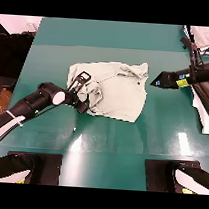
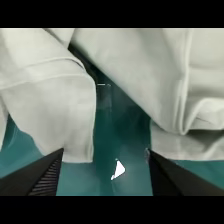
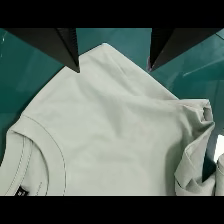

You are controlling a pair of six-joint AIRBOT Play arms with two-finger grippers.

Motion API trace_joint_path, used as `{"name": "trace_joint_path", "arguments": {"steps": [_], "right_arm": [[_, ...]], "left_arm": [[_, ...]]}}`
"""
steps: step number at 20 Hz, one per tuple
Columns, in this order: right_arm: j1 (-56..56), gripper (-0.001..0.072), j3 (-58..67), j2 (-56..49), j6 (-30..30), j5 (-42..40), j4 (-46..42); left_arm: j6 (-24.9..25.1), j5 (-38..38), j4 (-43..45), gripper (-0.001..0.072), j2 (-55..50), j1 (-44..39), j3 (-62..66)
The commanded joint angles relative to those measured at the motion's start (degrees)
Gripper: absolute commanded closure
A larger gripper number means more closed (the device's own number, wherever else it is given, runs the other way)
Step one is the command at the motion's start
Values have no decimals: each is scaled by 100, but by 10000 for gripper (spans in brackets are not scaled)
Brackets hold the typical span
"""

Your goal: Fold the shirts.

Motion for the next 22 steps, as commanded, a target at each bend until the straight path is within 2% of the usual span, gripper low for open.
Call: {"name": "trace_joint_path", "arguments": {"steps": [1,5,6,11,15,16,17,20,21,22], "right_arm": [[4,231,-632,483,0,-238,-2],[4,232,-953,826,2,-577,-2],[4,259,-1001,890,2,-614,-2],[4,265,-1010,935,37,-619,4],[4,265,-1010,935,116,-610,4],[4,265,-1010,935,116,-610,4],[4,265,-1010,935,116,-612,4],[4,265,-1010,935,116,-581,2],[4,265,-1010,935,116,-566,2],[4,265,-1010,935,116,-557,2]], "left_arm": [[-269,162,501,82,-348,-236,-39],[-741,157,1287,82,-358,-236,13],[-743,144,1410,82,-361,-236,13],[-752,367,1606,83,-372,-234,13],[-1093,479,1794,83,-396,-234,13],[-1093,479,1849,117,-409,-229,13],[-1093,468,1941,208,-450,-229,13],[-1137,538,1974,218,-485,-229,13],[-1143,577,1991,276,-485,-229,13],[-1139,562,1991,447,-485,-229,13]]}}
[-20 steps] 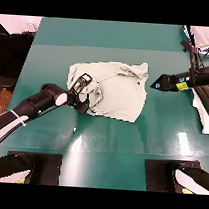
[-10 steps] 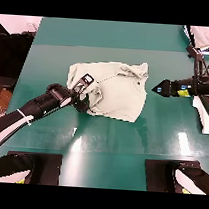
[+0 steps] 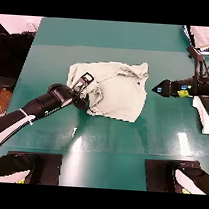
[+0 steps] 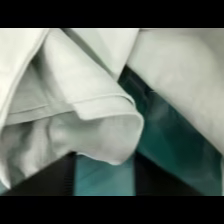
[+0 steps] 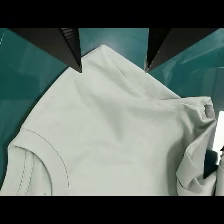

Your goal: Fold the shirts.

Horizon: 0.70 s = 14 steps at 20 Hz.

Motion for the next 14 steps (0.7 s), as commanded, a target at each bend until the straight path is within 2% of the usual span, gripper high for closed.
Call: {"name": "trace_joint_path", "arguments": {"steps": [1,2,3,5,7,10,12,14], "right_arm": [[2,265,-4,4,13,42,-2],[2,265,-2,4,13,42,-2],[2,265,-2,7,13,42,0],[2,265,-2,9,13,50,0],[-11,265,-2,17,13,149,2],[-319,265,-4,11,15,839,2],[-695,265,-4,11,11,1241,-4],[-1038,264,-7,11,11,1434,-7]], "left_arm": [[-48,55,72,483,-15,2,4],[-83,46,83,538,-15,2,4],[-79,22,98,682,-15,2,4],[-155,-26,122,686,-15,2,22],[-229,-481,308,687,26,2,256],[-221,-1224,590,687,511,144,852],[-39,-1534,391,688,1062,518,1150],[365,-1797,-114,688,1572,1088,1224]]}}
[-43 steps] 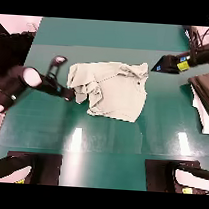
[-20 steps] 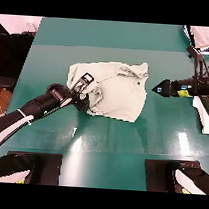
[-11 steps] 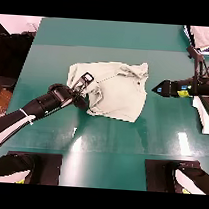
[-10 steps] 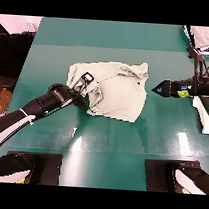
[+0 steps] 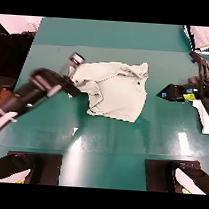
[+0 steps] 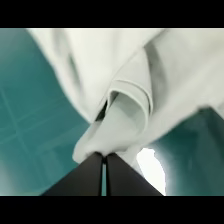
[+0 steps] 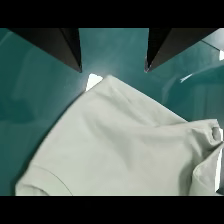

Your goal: Fold the shirts.

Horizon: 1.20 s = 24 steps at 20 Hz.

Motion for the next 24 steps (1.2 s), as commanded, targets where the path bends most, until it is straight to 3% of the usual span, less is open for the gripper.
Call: {"name": "trace_joint_path", "arguments": {"steps": [1,4,9,15,18,24], "right_arm": [[-533,265,-13,0,-4,490,-4],[-710,265,-380,2,-2,468,9],[-483,265,-1945,0,-7,-245,660],[278,265,-3128,-79,-2,-1982,1373],[782,265,-3206,-581,-52,-2238,1794],[1749,277,-2638,-1478,-4,-2699,1803]], "left_arm": [[619,-778,-758,688,748,896,251],[1388,-1403,-2096,687,824,1987,203],[1655,-1314,-3681,687,822,3023,92],[1657,-1512,-4044,685,824,3029,90],[1657,-1517,-4044,686,824,3029,90],[1659,-1674,-4035,685,824,3029,90]]}}
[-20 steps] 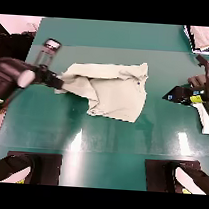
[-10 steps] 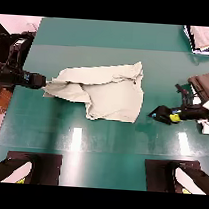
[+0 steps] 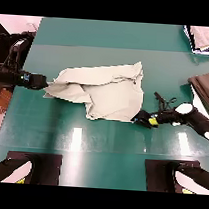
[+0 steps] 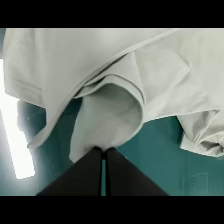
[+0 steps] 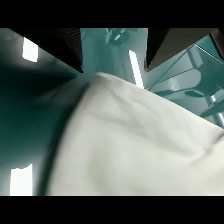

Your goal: Fold the shirts.

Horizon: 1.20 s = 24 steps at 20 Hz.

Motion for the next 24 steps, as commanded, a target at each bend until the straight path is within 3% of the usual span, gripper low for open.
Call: {"name": "trace_joint_path", "arguments": {"steps": [1,3,4,5,6,7,11,13,16,24], "right_arm": [[382,284,271,-391,33,-310,22],[380,421,354,-400,31,-332,7],[380,424,369,-398,28,-334,-13],[380,489,367,-382,24,-330,-42],[380,637,367,-350,-44,-328,-37],[380,691,367,-273,-131,-345,-35],[-61,694,581,557,-136,-501,-22],[-730,694,1215,1060,-136,-249,-22],[-1823,694,2625,1626,-138,74,-28],[-3945,695,6957,1860,-151,1182,-33]], "left_arm": [[9,-136,-17,686,4,7,0],[7,-175,0,685,4,7,0],[7,-177,0,685,4,7,-2],[7,-177,-4,685,4,7,-2],[4,-181,-4,685,4,7,0],[2,-175,-31,686,4,7,0],[-219,345,-195,687,22,94,319],[-302,575,-737,686,24,420,931],[-302,599,-1495,686,24,1014,2164],[-319,656,-1834,686,76,1250,5716]]}}
